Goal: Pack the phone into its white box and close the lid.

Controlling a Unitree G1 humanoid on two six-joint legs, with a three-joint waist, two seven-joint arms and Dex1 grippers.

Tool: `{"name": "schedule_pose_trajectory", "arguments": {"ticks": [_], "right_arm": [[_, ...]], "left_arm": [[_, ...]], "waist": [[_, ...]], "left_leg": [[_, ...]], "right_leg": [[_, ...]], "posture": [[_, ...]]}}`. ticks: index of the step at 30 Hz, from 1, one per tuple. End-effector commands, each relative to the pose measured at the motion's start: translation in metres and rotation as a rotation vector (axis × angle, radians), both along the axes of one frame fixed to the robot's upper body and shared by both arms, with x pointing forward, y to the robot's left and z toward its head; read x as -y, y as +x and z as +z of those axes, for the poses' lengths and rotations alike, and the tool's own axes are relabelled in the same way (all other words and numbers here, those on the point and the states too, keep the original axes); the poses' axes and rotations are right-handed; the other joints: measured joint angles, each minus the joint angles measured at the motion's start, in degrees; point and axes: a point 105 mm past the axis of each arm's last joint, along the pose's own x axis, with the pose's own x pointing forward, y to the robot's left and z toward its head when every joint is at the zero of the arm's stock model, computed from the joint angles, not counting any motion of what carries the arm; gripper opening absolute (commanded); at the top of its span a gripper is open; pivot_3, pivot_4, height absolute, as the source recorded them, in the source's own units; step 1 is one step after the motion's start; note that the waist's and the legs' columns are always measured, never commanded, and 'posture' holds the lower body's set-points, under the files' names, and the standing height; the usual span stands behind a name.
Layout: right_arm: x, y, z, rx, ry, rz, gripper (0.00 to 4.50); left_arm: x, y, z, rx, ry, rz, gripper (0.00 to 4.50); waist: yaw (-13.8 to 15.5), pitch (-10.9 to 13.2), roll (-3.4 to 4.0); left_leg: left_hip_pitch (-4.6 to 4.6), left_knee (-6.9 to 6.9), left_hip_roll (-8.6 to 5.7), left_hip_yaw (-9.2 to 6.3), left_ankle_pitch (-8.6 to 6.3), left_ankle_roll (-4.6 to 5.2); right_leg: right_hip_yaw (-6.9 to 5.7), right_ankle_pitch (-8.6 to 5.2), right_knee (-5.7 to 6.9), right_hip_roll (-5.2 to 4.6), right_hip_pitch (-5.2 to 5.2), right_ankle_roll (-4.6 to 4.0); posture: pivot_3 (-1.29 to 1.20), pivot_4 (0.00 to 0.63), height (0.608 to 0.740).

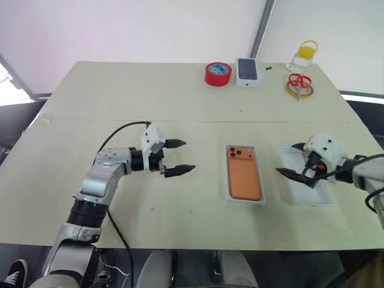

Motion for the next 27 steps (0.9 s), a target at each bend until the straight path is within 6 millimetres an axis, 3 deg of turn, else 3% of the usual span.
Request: {"name": "schedule_pose_trajectory", "arguments": {"ticks": [1, 5, 9, 14, 19, 27], "right_arm": [[0.004, 0.002, 0.009, 0.054, 0.002, -0.155, 4.47], [0.007, -0.007, -0.012, -0.047, -0.038, -0.251, 4.47], [0.006, -0.017, -0.019, -0.143, -0.072, -0.325, 4.47], [-0.006, -0.02, -0.015, -0.288, 0.083, -0.421, 4.47], [-0.007, -0.012, -0.001, -0.355, 0.132, -0.46, 4.47], [0.006, -0.02, -0.019, -0.45, 0.114, -0.515, 4.47]], "left_arm": [[-0.009, -0.007, 0.008, 0.183, 0.027, 0.016, 4.45], [-0.014, -0.028, 0.002, 0.201, 0.023, -0.068, 4.45], [-0.018, -0.041, 0.0, 0.212, 0.03, -0.121, 4.45], [-0.018, -0.049, -0.004, 0.234, 0.018, -0.139, 4.45], [-0.017, -0.057, -0.011, 0.231, 0.019, -0.142, 4.45], [-0.013, -0.065, -0.014, 0.228, 0.001, -0.112, 4.45]], "waist": [[-0.01, 0.0, 0.02], [0.2, 0.0, 0.02], [0.07, -0.01, 0.04], [-0.14, 0.0, 0.08], [0.04, 0.01, 0.1], [-0.04, 0.0, 0.11]], "left_leg": [[-0.02, 0.0, 0.0, 0.01, 0.0, 0.0], [-0.17, 0.06, -0.05, 0.05, 0.0, 0.0], [-0.28, 0.1, -0.1, 0.04, 0.0, 0.0], [-0.31, 0.1, -0.05, 0.05, 0.0, 0.01], [-0.39, 0.11, -0.04, 0.04, 0.0, 0.01], [-0.51, 0.12, -0.12, 0.02, 0.0, 0.02]], "right_leg": [[0.0, -0.01, 0.01, 0.0, -0.03, -0.01], [0.03, -0.09, -0.02, -0.21, -0.14, -0.2], [0.01, -0.1, -0.03, -0.27, -0.21, -0.21], [-0.01, -0.1, -0.02, -0.19, -0.27, -0.21], [-0.04, -0.09, -0.02, -0.04, -0.35, -0.2], [-0.05, -0.07, -0.07, -0.1, -0.37, -0.16]], "posture": [[0.0, 0.15, 0.739], [0.0, 0.15, 0.739], [0.0, 0.15, 0.739], [0.0, 0.15, 0.739], [0.0, 0.15, 0.739], [0.0, 0.15, 0.739]]}}
